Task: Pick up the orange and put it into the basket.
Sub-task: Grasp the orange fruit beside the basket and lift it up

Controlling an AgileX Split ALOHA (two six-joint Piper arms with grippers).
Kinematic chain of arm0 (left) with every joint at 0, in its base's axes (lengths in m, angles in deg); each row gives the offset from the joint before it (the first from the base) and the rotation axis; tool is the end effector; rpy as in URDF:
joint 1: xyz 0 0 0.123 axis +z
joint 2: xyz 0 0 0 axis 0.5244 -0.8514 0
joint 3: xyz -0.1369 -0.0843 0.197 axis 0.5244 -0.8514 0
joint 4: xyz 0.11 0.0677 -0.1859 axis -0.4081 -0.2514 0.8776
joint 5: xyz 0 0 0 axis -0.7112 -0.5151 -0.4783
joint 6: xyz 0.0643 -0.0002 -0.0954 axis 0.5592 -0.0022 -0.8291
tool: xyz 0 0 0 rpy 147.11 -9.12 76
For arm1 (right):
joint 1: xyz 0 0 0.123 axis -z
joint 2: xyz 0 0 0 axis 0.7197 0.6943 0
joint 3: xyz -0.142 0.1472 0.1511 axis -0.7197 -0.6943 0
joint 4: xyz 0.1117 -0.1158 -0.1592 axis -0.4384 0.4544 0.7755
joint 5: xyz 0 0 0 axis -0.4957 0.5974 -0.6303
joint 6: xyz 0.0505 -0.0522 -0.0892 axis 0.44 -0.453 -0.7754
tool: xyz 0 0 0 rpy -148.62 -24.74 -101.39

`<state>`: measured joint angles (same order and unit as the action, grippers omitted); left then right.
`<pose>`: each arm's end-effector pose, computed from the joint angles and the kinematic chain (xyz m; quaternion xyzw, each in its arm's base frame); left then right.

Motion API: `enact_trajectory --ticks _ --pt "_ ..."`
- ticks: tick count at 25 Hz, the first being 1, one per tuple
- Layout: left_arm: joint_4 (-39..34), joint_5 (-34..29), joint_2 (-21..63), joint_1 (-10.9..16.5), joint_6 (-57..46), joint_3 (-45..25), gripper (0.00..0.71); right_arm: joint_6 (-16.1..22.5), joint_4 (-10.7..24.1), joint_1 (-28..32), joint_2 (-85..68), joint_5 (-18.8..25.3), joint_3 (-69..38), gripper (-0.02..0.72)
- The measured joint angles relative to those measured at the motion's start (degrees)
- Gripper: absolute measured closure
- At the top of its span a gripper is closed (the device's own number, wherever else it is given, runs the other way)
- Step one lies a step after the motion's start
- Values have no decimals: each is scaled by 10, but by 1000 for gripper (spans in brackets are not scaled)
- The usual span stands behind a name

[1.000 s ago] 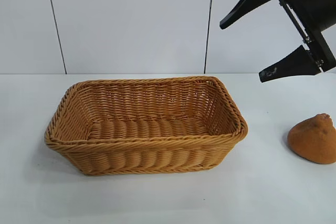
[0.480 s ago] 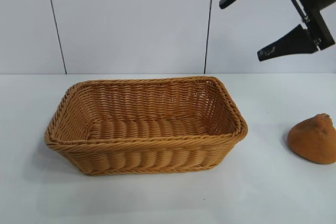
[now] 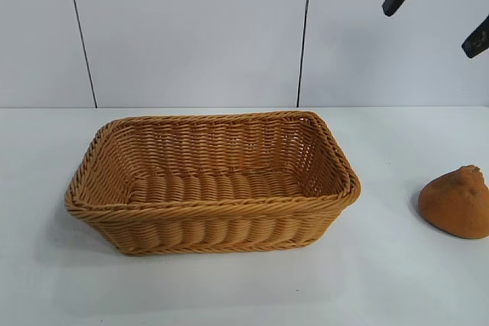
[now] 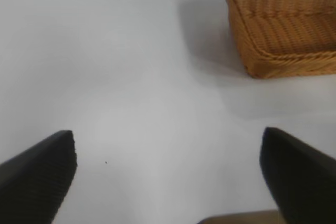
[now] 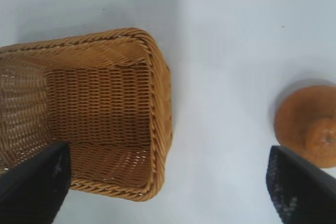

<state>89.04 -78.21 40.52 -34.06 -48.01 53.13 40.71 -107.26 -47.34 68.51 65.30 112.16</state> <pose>0.0277 -0.0061 0.2538 0.0163 0.8599 -0.0368 0.5088 0.3266 0.0442 0.2615 0.0019 0.9735 0.1679 0.1551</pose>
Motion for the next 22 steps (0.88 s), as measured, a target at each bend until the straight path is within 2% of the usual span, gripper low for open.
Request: enact_trajectory --ticks 4,8,14,22 --pt "0 -1 18 0 0 0 38 4 27 30 0 10 0 10" --pt "0 -1 18 0 0 0 38 6 37 55 11 25 0 10" --pt "0 -1 18 0 0 0 38 8 80 59 61 25 1 10" --pt "0 -1 18 0 0 0 38 10 104 59 191 20 1 10"
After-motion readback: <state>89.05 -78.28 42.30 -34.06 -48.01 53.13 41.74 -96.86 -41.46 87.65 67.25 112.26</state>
